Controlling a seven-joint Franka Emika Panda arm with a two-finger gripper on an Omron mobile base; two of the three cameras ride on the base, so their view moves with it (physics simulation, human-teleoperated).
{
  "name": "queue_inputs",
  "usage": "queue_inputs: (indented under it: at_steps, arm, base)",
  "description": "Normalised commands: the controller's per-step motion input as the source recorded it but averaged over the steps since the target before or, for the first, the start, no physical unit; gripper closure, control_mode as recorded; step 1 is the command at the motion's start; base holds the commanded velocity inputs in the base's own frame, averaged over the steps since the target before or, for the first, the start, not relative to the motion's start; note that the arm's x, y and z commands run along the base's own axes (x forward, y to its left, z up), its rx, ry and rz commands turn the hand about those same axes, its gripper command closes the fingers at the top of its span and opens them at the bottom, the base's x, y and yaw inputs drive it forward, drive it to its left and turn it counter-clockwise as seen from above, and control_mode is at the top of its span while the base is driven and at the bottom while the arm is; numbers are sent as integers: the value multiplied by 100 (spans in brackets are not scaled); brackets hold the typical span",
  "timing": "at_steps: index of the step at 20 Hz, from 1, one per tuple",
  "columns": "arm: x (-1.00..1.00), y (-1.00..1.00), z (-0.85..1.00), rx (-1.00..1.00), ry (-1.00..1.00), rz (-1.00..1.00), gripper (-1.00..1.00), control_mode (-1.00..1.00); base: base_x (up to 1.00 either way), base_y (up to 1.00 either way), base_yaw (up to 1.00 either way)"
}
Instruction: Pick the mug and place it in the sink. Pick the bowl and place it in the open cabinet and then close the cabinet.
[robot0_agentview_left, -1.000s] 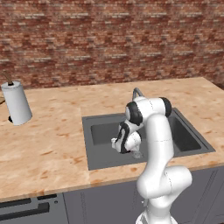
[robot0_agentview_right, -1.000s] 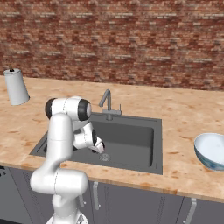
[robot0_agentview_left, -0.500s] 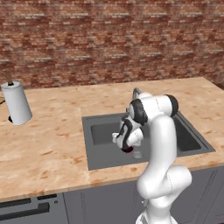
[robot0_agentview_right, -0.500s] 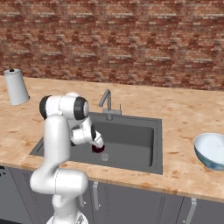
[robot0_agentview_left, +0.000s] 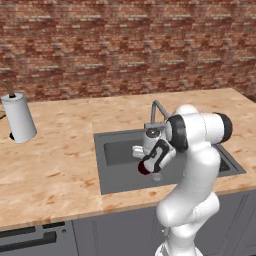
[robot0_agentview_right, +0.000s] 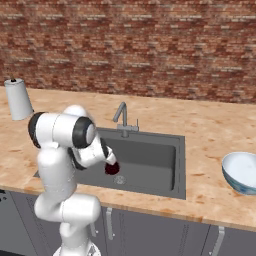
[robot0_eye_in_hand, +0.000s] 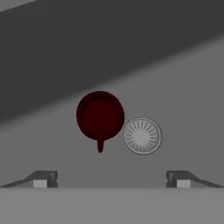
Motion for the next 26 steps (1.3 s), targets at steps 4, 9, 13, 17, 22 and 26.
queue_inputs:
  at_steps: [4, 9, 13, 17, 22, 26]
  arm:
    - [-64, 0, 98, 0, -11, 4, -100, -100]
    - [-50, 0, 100, 0, 0, 9, -100, -100]
    - [-2, 0, 100, 0, 12, 8, -100, -100]
    - [-3, 0, 100, 0, 20, 9, -100, -100]
    - [-6, 0, 63, -15, 28, 9, -100, -100]
    - [-4, 0, 6, -5, 3, 3, -100, -100]
  base:
    - [0, 0, 0]
    - [0, 0, 0]
    - [0, 0, 0]
    - [0, 0, 0]
    - [0, 0, 0]
    - [0, 0, 0]
